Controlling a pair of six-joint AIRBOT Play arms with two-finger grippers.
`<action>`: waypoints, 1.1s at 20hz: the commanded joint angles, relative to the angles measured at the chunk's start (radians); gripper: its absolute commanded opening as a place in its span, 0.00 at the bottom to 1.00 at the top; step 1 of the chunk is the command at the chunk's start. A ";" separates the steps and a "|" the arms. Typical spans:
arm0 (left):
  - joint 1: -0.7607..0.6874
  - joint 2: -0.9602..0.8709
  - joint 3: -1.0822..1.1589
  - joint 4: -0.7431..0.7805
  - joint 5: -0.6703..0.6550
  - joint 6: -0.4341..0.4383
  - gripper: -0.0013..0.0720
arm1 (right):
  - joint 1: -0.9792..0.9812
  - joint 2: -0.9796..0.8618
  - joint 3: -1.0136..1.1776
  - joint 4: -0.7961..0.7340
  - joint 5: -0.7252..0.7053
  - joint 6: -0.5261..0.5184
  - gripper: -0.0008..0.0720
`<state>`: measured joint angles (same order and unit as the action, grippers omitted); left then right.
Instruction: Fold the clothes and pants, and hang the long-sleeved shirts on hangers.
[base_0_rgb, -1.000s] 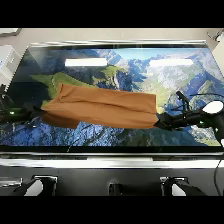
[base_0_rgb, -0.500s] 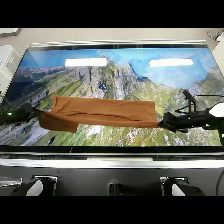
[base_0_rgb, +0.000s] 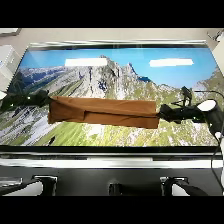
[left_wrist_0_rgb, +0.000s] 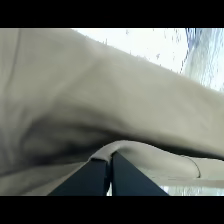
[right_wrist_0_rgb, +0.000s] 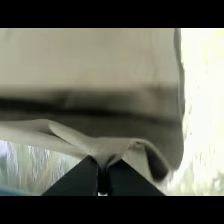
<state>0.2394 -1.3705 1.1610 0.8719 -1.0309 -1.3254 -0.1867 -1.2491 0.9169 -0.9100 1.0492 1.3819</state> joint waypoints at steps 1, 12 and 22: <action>-0.016 -0.132 0.116 0.016 0.010 0.001 0.04 | 0.065 -0.105 0.086 -0.028 -0.073 -0.024 0.05; -0.021 -0.287 0.252 0.028 0.011 0.002 0.04 | 0.135 -0.361 0.366 -0.185 -0.082 0.180 0.05; -0.050 -0.407 0.305 0.058 0.026 0.002 0.52 | 0.134 -0.420 0.366 -0.216 -0.063 0.238 0.76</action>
<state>0.1902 -1.7592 1.4502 0.9237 -1.0153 -1.3235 -0.0525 -1.6657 1.2816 -1.1152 0.9752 1.6089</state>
